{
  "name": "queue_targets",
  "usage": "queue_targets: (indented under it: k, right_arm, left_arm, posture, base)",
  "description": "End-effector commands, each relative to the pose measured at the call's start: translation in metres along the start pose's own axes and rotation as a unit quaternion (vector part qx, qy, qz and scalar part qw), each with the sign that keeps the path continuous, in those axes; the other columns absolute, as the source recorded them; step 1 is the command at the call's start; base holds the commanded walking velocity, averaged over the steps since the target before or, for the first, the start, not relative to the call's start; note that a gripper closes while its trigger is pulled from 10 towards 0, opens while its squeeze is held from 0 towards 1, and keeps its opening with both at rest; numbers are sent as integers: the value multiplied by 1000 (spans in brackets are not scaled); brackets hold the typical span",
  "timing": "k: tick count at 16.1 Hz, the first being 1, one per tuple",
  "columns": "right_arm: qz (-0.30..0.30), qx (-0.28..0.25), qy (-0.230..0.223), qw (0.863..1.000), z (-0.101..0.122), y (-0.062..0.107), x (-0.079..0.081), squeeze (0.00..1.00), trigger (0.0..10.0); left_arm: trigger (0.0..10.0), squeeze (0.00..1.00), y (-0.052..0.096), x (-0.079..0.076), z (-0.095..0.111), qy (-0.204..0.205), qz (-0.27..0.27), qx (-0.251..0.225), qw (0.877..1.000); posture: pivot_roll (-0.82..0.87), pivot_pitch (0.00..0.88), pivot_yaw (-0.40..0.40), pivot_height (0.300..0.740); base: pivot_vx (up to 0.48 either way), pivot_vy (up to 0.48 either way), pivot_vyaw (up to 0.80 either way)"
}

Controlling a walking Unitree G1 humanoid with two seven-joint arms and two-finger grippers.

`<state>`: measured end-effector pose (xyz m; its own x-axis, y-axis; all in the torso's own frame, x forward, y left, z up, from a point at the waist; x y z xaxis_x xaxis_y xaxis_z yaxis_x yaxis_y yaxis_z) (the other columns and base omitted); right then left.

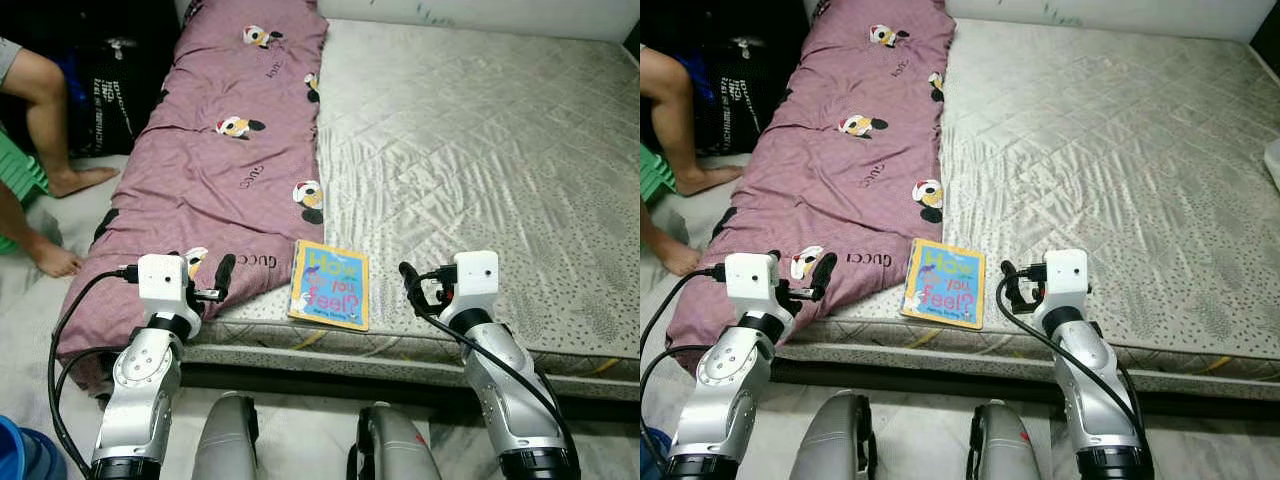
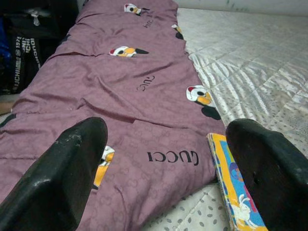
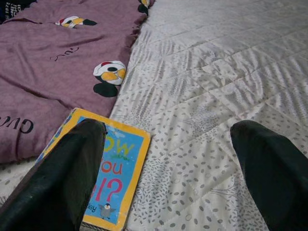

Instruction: Clean up the room

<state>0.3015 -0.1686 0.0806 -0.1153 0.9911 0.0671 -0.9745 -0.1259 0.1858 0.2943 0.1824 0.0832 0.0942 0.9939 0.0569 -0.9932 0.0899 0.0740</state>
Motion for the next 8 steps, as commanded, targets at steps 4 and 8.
queue_targets:
  k: [4, 8]
  right_arm:
    - [-6, -1, -1, 1000, 0, 1, -5, 0, 10000]
    - [-7, 1, 0, 1000, 0, 0, -6, 0, 10000]
  left_arm:
    - [10000, 0, 0, 1, -3, -1, 5, 8, 1000]
    - [10000, 0, 0, 1, -2, 2, 5, 6, 1000]
  posture:
    - [-62, 125, -43, 600]
    - [-62, 123, -46, 600]
  base:
    - [0, 0, 0]
    - [0, 0, 0]
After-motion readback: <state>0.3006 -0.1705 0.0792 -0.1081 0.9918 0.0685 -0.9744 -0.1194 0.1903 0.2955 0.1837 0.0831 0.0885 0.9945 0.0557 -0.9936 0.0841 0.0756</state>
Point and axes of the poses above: a point about 5 cm out from each wrist's last joint towards the gripper, its own y axis pointing back from the gripper into the wrist, its own z axis along the axis of the wrist's last joint, x = y × z, the point moved 3 cm from there along -y, pointing out of the wrist towards the gripper, and after that the axes turned 4 degrees about -y, right-handed, at the moved point
